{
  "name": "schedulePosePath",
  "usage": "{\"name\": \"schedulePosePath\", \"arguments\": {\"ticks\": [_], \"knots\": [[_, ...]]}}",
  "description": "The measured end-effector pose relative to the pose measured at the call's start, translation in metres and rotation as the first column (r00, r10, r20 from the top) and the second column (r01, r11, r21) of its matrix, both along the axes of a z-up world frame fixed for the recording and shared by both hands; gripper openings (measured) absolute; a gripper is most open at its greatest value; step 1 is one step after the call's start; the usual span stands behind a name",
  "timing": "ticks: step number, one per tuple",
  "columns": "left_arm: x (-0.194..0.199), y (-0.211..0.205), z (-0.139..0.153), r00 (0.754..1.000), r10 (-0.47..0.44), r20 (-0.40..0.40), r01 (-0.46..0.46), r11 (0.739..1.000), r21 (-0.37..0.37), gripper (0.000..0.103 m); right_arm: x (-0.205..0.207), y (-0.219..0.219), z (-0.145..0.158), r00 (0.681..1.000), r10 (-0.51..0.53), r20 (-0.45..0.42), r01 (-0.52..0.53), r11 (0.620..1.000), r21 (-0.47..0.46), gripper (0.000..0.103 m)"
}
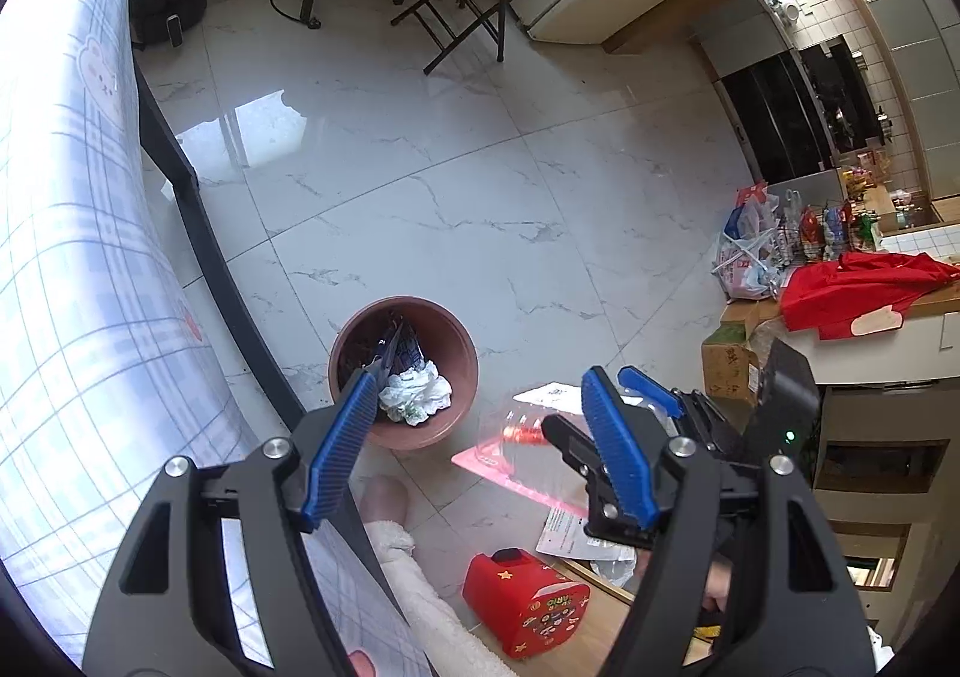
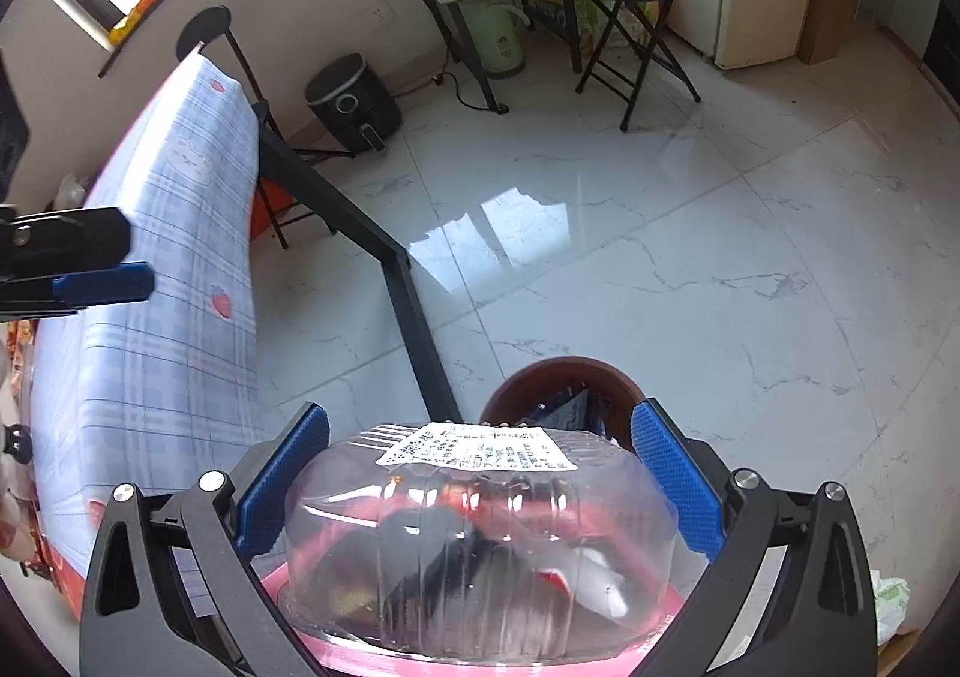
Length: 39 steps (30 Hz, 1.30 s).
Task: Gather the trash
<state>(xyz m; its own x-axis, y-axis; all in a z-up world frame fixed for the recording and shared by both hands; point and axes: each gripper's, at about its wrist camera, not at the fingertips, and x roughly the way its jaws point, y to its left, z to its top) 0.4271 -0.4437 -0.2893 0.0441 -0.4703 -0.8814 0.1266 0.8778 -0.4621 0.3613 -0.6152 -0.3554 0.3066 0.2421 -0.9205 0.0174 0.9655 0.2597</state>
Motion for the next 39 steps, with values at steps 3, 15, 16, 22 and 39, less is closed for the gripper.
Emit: {"name": "schedulePosePath", "arguments": {"ticks": [3, 15, 16, 22, 39], "knots": [[-0.008, 0.006, 0.002, 1.000, -0.009, 0.008, 0.009, 1.000, -0.001, 0.071, -0.003, -0.001, 0.003, 0.998, -0.001, 0.058, -0.002, 0.998, 0.056, 0.099], [-0.043, -0.004, -0.019, 0.996, -0.083, -0.025, 0.082, 0.995, -0.060, 0.071, -0.006, -0.033, 0.017, 0.970, -0.242, -0.026, 0.242, 0.955, 0.172, 0.099], [-0.048, -0.010, -0.016, 0.994, -0.113, 0.003, 0.113, 0.991, -0.065, 0.071, -0.007, -0.037, 0.018, 0.965, -0.260, -0.033, 0.261, 0.950, 0.171, 0.099], [-0.082, -0.044, 0.003, 0.949, -0.270, 0.161, 0.283, 0.957, -0.065, 0.072, -0.015, -0.053, 0.018, 0.948, -0.310, -0.076, 0.318, 0.938, 0.136, 0.099], [-0.090, -0.072, 0.004, 0.955, -0.202, 0.218, 0.241, 0.955, -0.171, 0.078, -0.025, -0.056, 0.031, 0.925, -0.375, -0.062, 0.380, 0.911, 0.163, 0.099]]}}
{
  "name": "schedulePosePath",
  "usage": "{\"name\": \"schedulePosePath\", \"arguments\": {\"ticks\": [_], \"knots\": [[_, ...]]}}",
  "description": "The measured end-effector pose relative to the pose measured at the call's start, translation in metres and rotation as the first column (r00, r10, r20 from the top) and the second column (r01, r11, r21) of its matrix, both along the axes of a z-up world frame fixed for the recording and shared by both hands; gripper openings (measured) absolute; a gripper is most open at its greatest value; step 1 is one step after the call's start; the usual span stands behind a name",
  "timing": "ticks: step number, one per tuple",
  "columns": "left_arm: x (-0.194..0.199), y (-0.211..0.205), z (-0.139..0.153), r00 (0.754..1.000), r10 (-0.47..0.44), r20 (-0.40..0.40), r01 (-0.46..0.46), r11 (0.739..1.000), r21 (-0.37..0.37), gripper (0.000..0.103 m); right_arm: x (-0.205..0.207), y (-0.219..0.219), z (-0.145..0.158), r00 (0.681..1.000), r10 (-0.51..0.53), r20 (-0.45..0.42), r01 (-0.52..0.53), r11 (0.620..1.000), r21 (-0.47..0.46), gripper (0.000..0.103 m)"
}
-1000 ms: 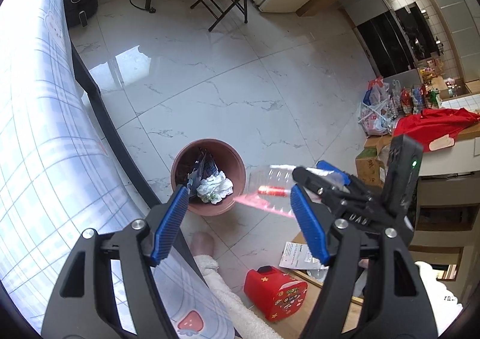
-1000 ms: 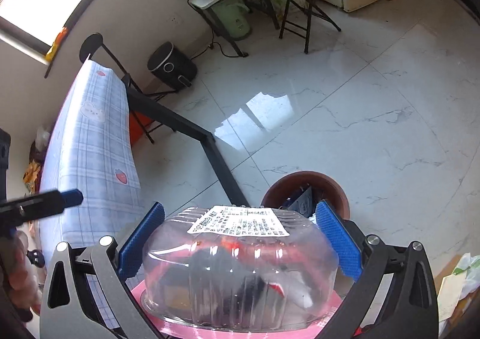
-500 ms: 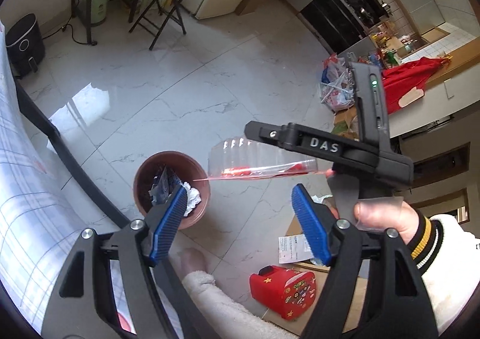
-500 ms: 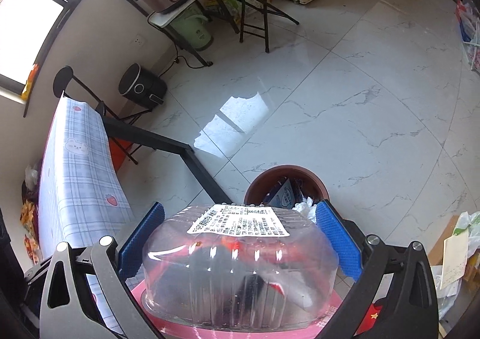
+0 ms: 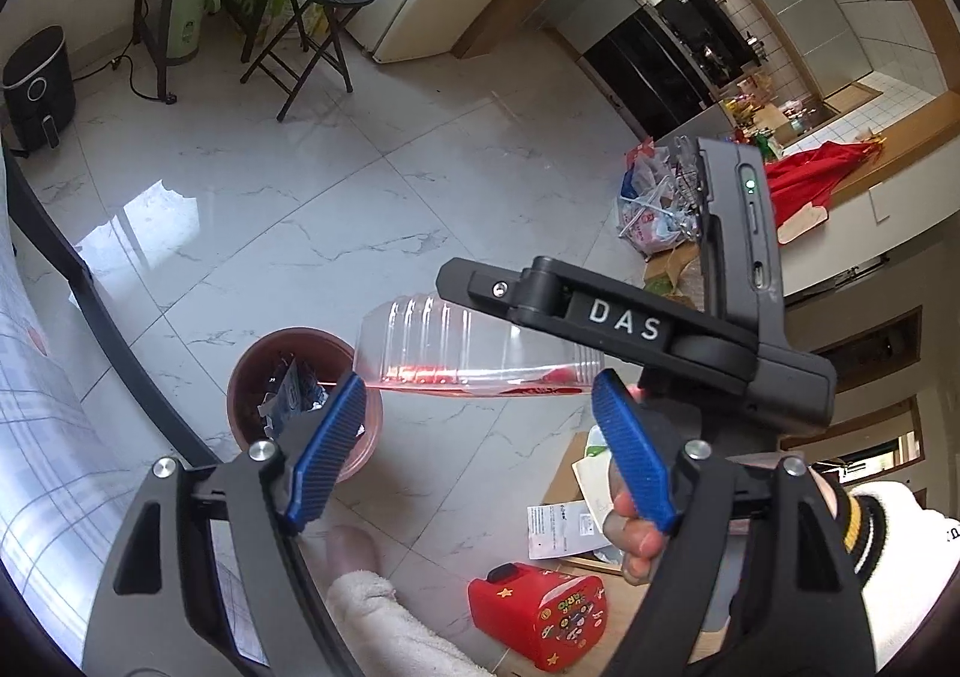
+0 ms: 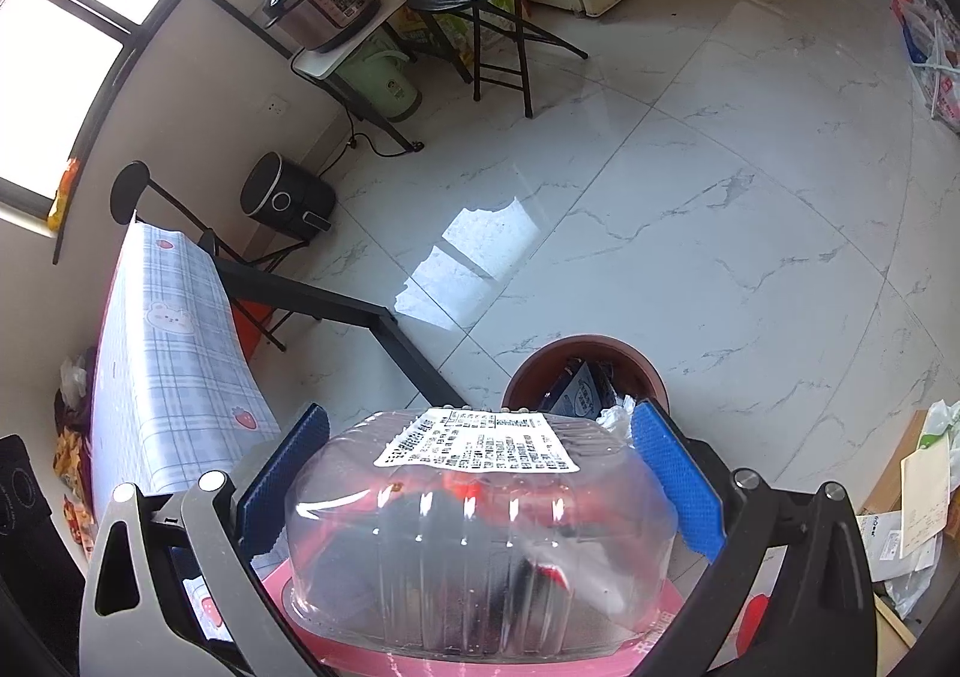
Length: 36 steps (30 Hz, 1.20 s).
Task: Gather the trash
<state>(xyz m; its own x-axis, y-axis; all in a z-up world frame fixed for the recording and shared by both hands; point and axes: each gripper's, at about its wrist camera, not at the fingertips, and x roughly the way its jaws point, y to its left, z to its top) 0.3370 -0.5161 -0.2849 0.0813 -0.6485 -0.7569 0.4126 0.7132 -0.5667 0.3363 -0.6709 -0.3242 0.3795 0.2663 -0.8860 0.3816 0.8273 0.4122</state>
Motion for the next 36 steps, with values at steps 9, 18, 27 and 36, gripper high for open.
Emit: {"name": "schedulePosePath", "arguments": {"ticks": [9, 18, 27, 36], "knots": [[0.008, 0.001, -0.015, 1.000, 0.006, -0.017, -0.006, 1.000, 0.019, 0.087, 0.002, 0.003, -0.001, 1.000, -0.002, -0.006, 0.002, 1.000, -0.002, 0.099], [0.024, 0.015, -0.039, 0.993, 0.077, -0.090, -0.065, 0.990, 0.127, 0.071, 0.003, -0.003, 0.000, 1.000, -0.001, 0.009, 0.001, 0.999, 0.032, 0.098], [0.030, 0.048, 0.000, 0.993, 0.115, 0.017, -0.117, 0.981, 0.154, 0.080, -0.009, -0.009, 0.013, 0.999, 0.031, 0.021, -0.031, 0.999, -0.016, 0.098], [0.018, 0.083, 0.053, 0.980, 0.123, 0.157, -0.153, 0.969, 0.192, 0.089, -0.055, -0.027, 0.056, 0.995, 0.040, 0.091, -0.030, 0.994, -0.110, 0.098]]}}
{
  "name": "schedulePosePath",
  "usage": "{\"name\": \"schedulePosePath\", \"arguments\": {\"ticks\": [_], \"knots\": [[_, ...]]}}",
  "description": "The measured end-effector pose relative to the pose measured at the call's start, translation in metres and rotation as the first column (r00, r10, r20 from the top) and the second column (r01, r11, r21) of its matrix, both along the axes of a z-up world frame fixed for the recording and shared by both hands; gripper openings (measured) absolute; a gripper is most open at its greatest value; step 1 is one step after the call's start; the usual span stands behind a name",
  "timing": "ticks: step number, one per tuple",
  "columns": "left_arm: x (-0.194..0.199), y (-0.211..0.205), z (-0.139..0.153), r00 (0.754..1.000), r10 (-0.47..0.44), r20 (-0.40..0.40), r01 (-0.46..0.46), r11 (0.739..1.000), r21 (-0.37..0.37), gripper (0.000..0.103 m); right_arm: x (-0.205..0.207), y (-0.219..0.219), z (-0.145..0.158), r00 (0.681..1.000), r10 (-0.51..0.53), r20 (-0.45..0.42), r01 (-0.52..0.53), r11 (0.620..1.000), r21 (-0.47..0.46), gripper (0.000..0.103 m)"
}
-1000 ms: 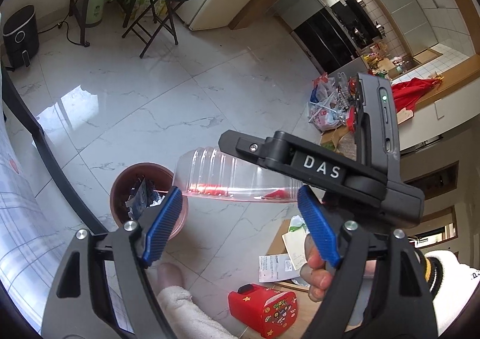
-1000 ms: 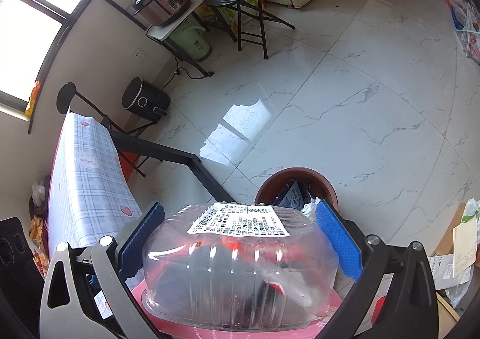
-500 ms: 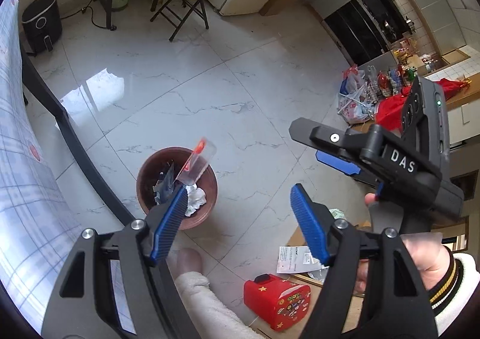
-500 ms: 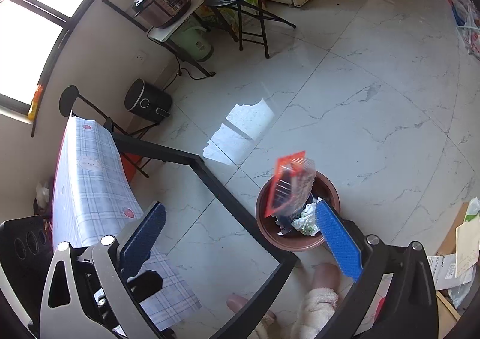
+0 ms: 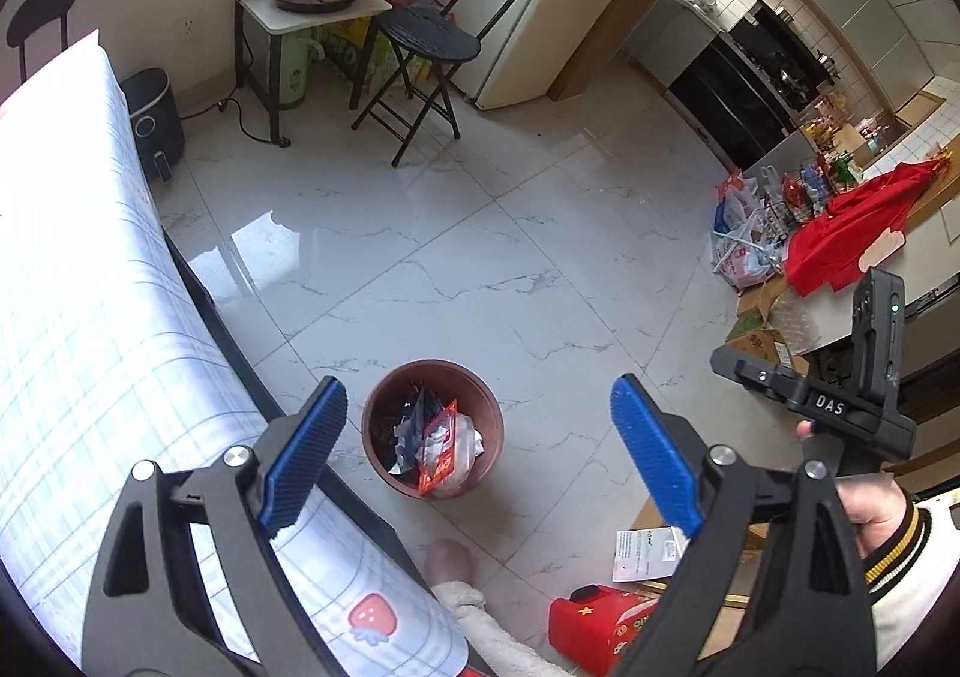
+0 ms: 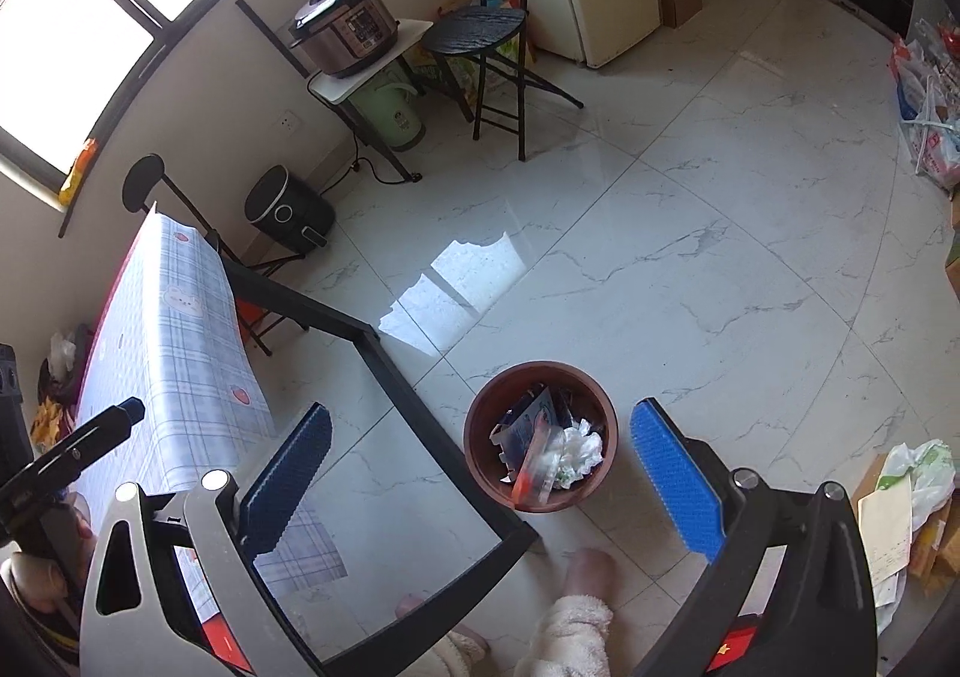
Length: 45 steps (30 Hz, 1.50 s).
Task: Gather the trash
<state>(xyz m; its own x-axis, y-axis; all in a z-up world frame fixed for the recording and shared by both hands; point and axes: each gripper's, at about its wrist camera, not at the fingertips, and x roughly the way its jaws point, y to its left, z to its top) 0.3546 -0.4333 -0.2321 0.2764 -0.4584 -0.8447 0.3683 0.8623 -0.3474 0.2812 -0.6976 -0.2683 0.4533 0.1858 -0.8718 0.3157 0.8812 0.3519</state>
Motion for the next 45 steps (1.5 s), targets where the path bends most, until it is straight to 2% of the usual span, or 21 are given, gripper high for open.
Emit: {"name": "schedulePosePath", "arguments": {"ticks": [7, 13, 22, 29, 35, 39, 45], "knots": [[-0.020, 0.012, 0.037, 0.995, -0.010, 0.096, 0.005, 0.999, 0.054, 0.094, -0.031, -0.005, 0.032, 1.000, -0.006, 0.028, 0.009, 0.992, -0.122, 0.098], [-0.044, 0.020, 0.071, 0.985, -0.041, 0.169, 0.025, 0.995, 0.095, 0.097, -0.053, 0.021, 0.068, 0.997, 0.071, 0.036, -0.059, 0.966, -0.250, 0.098], [-0.078, 0.046, 0.137, 0.959, -0.029, 0.281, -0.007, 0.992, 0.127, 0.097, -0.099, 0.065, 0.133, 0.994, 0.039, 0.098, -0.006, 0.950, -0.313, 0.098], [-0.107, 0.073, 0.178, 0.948, 0.017, 0.319, -0.042, 0.997, 0.071, 0.097, -0.133, 0.095, 0.177, 0.986, 0.000, 0.166, 0.060, 0.934, -0.352, 0.098], [-0.135, 0.071, 0.203, 0.925, -0.024, 0.379, 0.007, 0.999, 0.047, 0.097, -0.160, 0.109, 0.198, 0.977, -0.093, 0.192, 0.156, 0.924, -0.350, 0.098], [-0.146, 0.073, 0.212, 0.918, -0.026, 0.396, 0.028, 1.000, 0.002, 0.097, -0.172, 0.122, 0.208, 0.970, -0.082, 0.230, 0.172, 0.898, -0.404, 0.098], [-0.157, 0.072, 0.218, 0.906, -0.028, 0.423, 0.032, 0.999, -0.001, 0.097, -0.176, 0.133, 0.221, 0.963, -0.059, 0.262, 0.177, 0.873, -0.455, 0.098]]}}
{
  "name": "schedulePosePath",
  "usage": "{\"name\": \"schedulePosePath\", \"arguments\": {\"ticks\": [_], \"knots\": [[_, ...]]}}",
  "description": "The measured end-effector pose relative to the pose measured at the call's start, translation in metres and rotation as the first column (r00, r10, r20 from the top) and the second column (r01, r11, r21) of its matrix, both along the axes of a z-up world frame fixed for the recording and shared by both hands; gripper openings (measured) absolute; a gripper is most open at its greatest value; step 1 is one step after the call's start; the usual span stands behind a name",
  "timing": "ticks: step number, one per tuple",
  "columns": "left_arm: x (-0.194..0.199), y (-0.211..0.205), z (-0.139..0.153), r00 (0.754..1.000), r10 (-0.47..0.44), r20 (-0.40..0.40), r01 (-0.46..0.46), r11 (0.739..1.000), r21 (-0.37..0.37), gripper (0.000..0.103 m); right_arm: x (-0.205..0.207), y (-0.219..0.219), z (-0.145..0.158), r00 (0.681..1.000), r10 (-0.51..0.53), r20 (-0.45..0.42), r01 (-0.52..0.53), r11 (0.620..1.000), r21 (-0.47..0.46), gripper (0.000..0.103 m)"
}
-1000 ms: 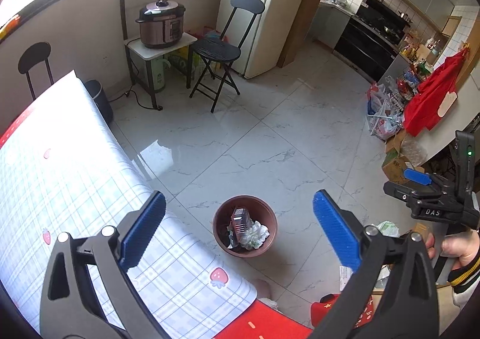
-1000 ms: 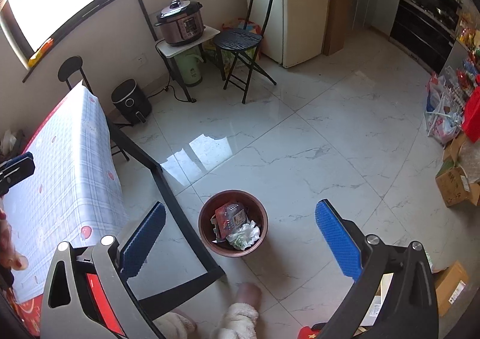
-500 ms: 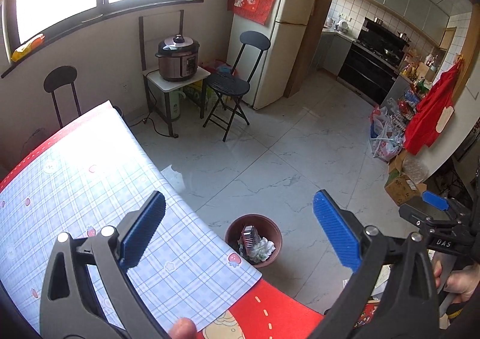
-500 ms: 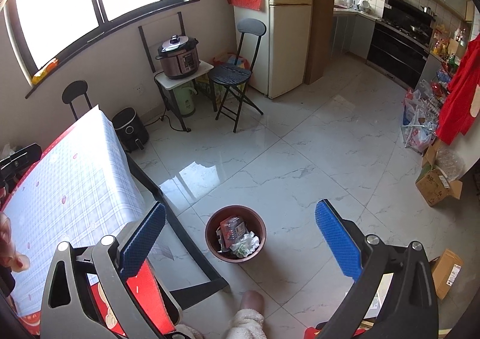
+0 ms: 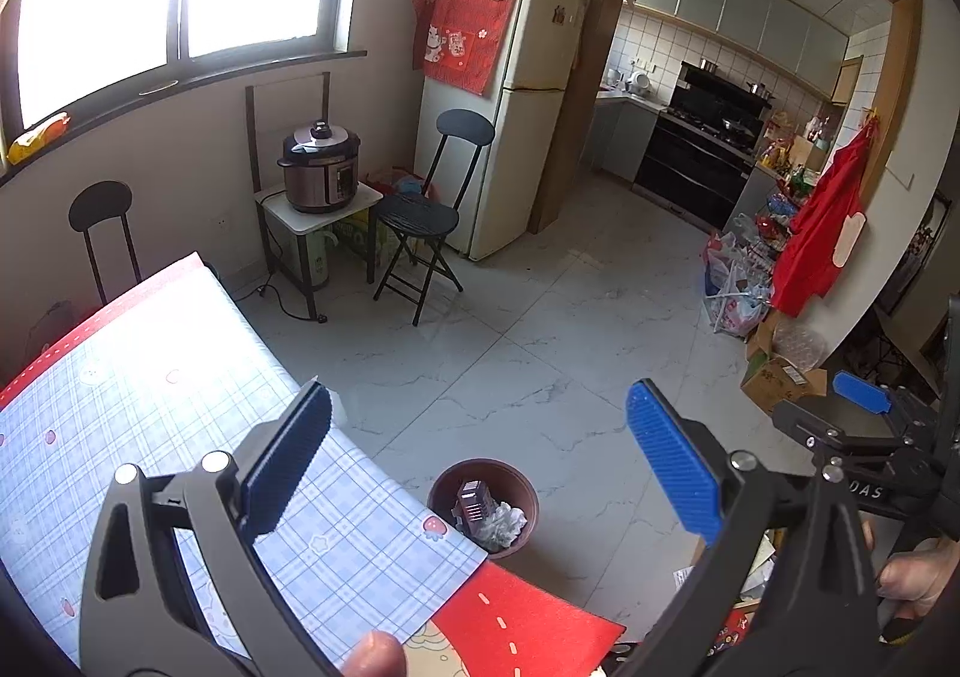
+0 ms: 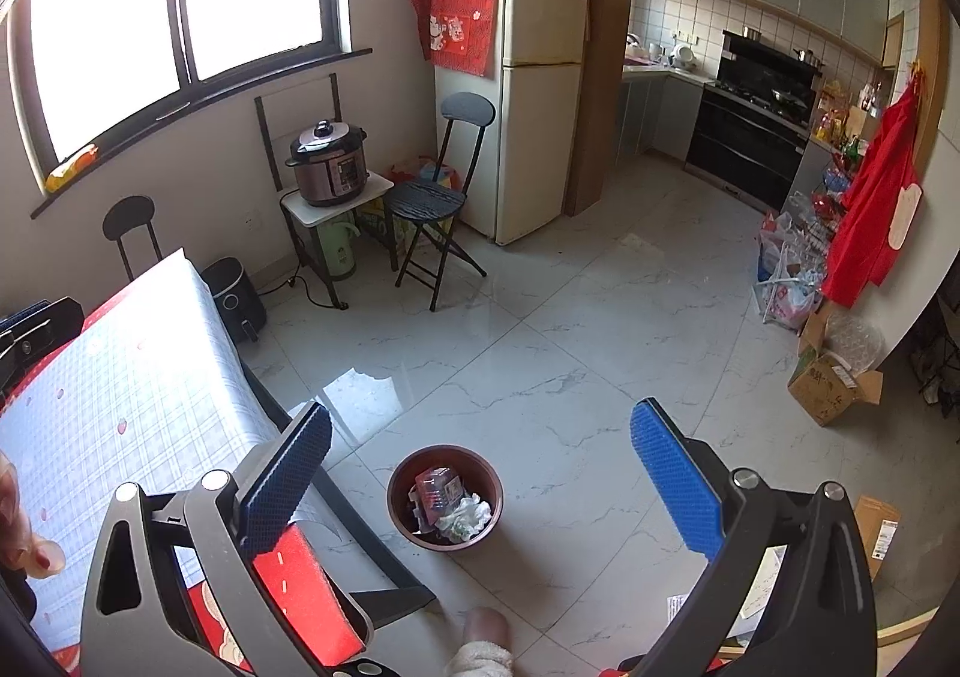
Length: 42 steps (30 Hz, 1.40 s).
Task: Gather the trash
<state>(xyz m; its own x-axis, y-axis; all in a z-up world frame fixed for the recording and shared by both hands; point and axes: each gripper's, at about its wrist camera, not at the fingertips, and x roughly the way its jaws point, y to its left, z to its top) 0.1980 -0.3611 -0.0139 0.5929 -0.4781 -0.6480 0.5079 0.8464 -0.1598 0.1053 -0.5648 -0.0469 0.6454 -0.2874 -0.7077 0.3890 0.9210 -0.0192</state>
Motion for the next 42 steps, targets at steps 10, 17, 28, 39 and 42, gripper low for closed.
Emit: {"name": "schedulePosePath", "arguments": {"ticks": [10, 17, 28, 39, 42], "knots": [[-0.003, 0.007, 0.006, 0.999, 0.023, 0.030, -0.023, 1.000, 0.008, 0.097, 0.000, 0.011, 0.009, 1.000, 0.000, 0.013, 0.000, 1.000, -0.026, 0.098], [-0.002, 0.008, 0.008, 0.999, 0.024, 0.031, -0.024, 1.000, 0.003, 0.097, 0.005, 0.017, 0.013, 1.000, 0.005, 0.027, -0.004, 0.999, -0.037, 0.098], [-0.001, 0.007, 0.006, 0.999, 0.025, 0.031, -0.025, 1.000, 0.007, 0.097, 0.011, 0.017, 0.015, 0.999, -0.007, 0.031, 0.008, 0.999, -0.038, 0.098], [0.002, 0.006, 0.003, 0.999, 0.024, 0.024, -0.024, 1.000, 0.019, 0.097, 0.015, 0.016, 0.016, 0.999, -0.017, 0.032, 0.018, 0.999, -0.029, 0.098], [0.003, 0.006, 0.003, 0.999, 0.024, 0.024, -0.025, 1.000, 0.017, 0.097, 0.015, 0.015, 0.017, 0.999, -0.017, 0.033, 0.018, 0.999, -0.029, 0.098]]}}
